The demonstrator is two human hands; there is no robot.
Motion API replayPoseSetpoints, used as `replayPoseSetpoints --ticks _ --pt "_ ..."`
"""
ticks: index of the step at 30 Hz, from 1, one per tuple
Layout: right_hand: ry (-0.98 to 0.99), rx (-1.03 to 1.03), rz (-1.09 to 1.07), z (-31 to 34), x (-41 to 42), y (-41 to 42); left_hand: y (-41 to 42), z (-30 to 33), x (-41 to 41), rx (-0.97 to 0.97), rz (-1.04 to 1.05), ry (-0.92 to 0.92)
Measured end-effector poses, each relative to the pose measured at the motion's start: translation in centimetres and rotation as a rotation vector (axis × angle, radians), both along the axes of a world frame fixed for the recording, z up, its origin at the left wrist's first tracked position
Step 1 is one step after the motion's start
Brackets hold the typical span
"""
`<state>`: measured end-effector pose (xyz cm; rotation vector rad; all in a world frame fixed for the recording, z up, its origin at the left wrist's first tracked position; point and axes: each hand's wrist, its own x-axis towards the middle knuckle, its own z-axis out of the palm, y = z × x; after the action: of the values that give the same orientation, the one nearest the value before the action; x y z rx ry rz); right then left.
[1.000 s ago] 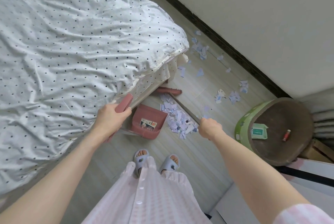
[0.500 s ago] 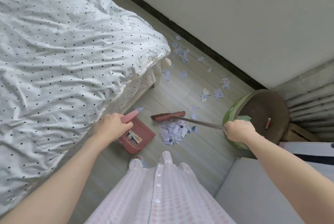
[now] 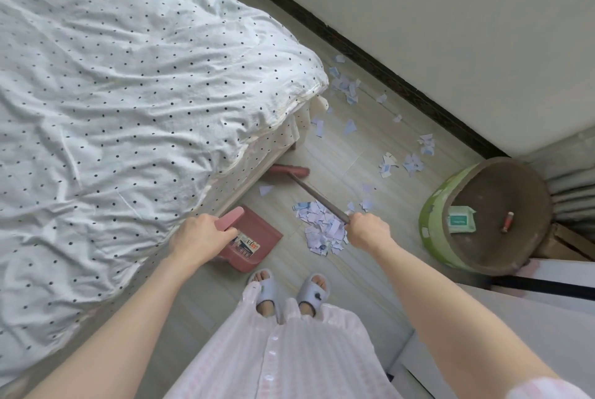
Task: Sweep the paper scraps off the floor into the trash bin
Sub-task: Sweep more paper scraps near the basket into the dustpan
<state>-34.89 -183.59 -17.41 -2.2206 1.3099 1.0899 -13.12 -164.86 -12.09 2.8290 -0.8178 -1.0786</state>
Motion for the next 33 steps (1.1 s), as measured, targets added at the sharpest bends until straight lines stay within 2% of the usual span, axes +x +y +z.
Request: replayPoseSetpoints --ticks 8,21,26,33 --pt "0.124 -0.082 0.265 0.9 -1.4 -1.3 0.8 -0.6 0.1 0.021 -0.052 -0.047" --pt "0.290 -0.155 0.148 4.7 -9.7 -3.8 -1.7 -0.8 -1.4 0.022 -0.161 -0.033" --pt "0.228 -0.163 -0.069 6.1 -11.9 -4.0 -2.8 -1.0 -1.8 0.092 -0.248 -0.006" --pt "0.169 -0.153 -0.386 6.1 -12.8 -1.4 -3.8 -1.0 -0.8 0.088 -0.356 -0.072"
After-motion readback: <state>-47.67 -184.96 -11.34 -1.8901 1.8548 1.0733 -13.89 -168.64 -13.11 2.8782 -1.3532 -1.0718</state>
